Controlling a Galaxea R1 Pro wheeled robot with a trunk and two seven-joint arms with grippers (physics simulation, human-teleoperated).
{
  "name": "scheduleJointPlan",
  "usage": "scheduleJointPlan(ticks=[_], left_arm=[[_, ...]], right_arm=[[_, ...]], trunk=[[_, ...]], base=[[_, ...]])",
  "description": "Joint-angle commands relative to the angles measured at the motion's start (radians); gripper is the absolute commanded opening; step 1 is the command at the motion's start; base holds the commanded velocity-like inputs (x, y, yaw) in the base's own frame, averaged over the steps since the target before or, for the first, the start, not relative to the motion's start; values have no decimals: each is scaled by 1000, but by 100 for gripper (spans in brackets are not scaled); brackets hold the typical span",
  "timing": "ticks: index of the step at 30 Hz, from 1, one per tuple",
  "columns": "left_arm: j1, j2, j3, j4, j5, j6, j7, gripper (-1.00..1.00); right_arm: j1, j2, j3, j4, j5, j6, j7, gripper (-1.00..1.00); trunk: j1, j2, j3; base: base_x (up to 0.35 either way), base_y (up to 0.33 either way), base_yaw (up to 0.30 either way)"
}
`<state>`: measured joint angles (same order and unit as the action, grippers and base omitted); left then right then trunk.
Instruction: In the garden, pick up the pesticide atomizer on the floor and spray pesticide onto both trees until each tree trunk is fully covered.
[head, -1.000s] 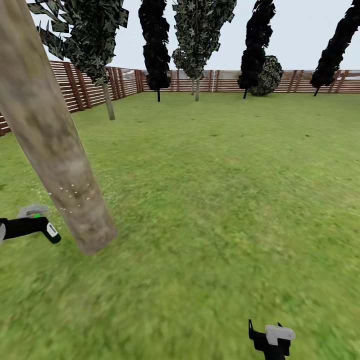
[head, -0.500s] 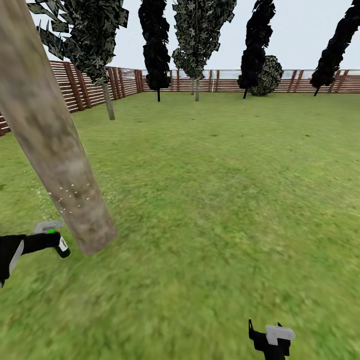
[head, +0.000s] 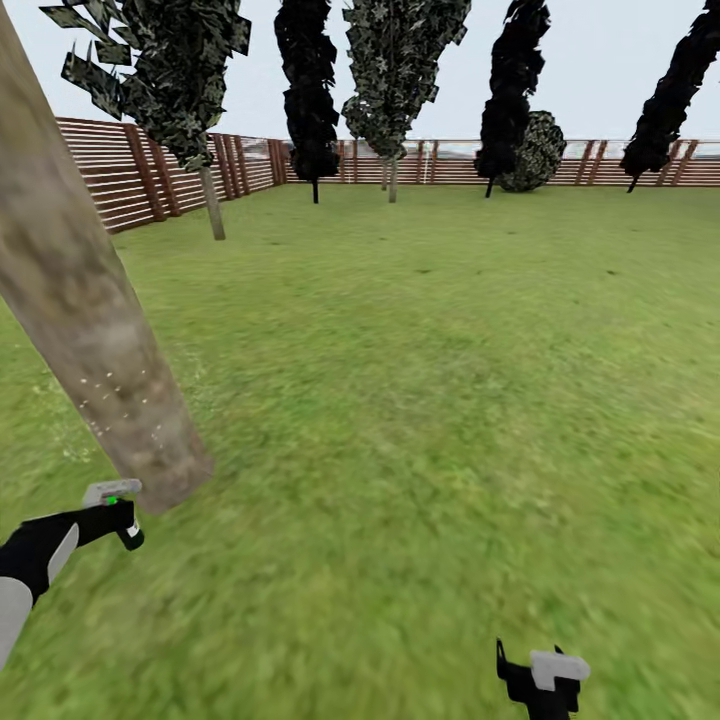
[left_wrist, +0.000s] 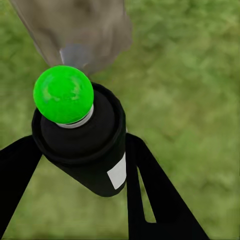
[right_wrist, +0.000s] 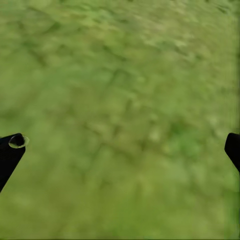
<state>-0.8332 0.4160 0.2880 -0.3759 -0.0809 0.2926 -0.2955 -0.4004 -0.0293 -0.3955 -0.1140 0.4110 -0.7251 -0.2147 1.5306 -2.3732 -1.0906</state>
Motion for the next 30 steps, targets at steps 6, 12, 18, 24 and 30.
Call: scheduleJointPlan(ticks=[6, 12, 18, 24, 30], left_arm=[[34, -1, -2, -12, 4, 0, 75, -100], [34, -20, 0, -13, 12, -2, 130, -100], [34, -57, 0, -15, 14, -3, 163, -100], [34, -71, -1, -20, 13, -4, 163, -100], [34, -70, 0, -19, 13, -3, 164, -100]], right_arm=[[0, 2, 0, 0, -1, -1, 0, 100], [0, 2, 0, -1, -1, -1, 0, 100], [0, -1, -2, -1, -1, -1, 0, 100], [0, -1, -2, -1, -1, -1, 0, 100], [0, 0, 0, -1, -1, -1, 0, 100]], trunk=[[0, 0, 0], [0, 0, 0], [0, 0, 0], [0, 0, 0], [0, 0, 0]], base=[[128, -94, 249], [19, -2, 248], [275, -76, 17], [282, -146, 1], [41, -33, 242]])
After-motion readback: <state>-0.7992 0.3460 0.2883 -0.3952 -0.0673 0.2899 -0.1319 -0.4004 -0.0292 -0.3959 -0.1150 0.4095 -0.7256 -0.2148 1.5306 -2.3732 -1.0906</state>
